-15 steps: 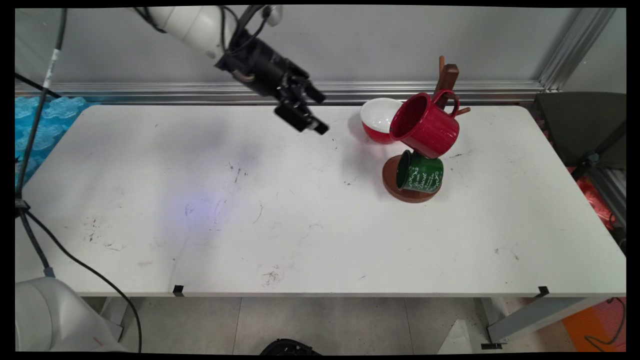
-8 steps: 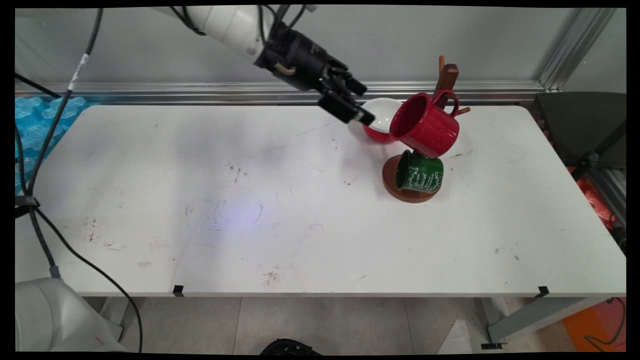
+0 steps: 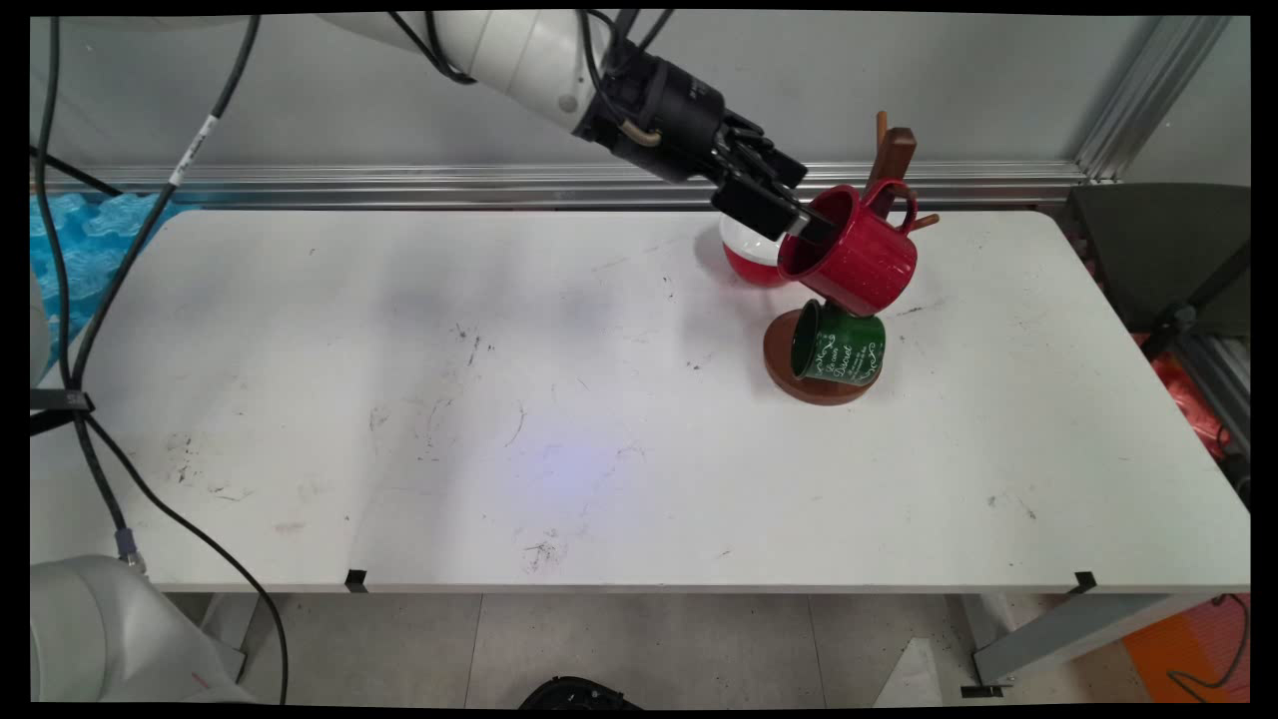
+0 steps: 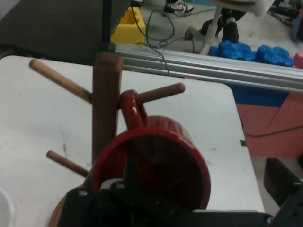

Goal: Pick up the red mug from the rack

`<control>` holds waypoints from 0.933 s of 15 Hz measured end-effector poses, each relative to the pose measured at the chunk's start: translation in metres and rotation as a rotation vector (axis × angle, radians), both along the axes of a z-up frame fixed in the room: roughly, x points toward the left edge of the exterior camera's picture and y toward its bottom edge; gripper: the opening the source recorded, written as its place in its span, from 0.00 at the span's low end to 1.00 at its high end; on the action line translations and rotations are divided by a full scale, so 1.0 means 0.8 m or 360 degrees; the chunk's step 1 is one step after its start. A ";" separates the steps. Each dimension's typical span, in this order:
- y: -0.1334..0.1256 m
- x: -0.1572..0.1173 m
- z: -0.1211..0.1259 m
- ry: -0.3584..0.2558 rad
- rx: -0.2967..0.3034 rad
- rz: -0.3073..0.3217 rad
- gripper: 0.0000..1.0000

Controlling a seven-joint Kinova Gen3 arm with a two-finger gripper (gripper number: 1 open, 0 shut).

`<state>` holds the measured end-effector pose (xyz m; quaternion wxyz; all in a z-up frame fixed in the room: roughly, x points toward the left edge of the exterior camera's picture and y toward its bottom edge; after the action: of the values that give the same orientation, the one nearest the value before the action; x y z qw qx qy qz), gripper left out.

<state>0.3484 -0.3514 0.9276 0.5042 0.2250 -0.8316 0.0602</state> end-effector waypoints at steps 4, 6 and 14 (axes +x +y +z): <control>-0.001 -0.017 -0.012 0.0021 0.0008 0.0011 1.00; -0.002 -0.024 -0.021 0.0017 0.0013 0.0022 1.00; -0.005 -0.041 -0.045 -0.0017 0.0021 0.0030 1.00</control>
<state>0.3154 -0.3552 0.8919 0.4977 0.2360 -0.8324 0.0606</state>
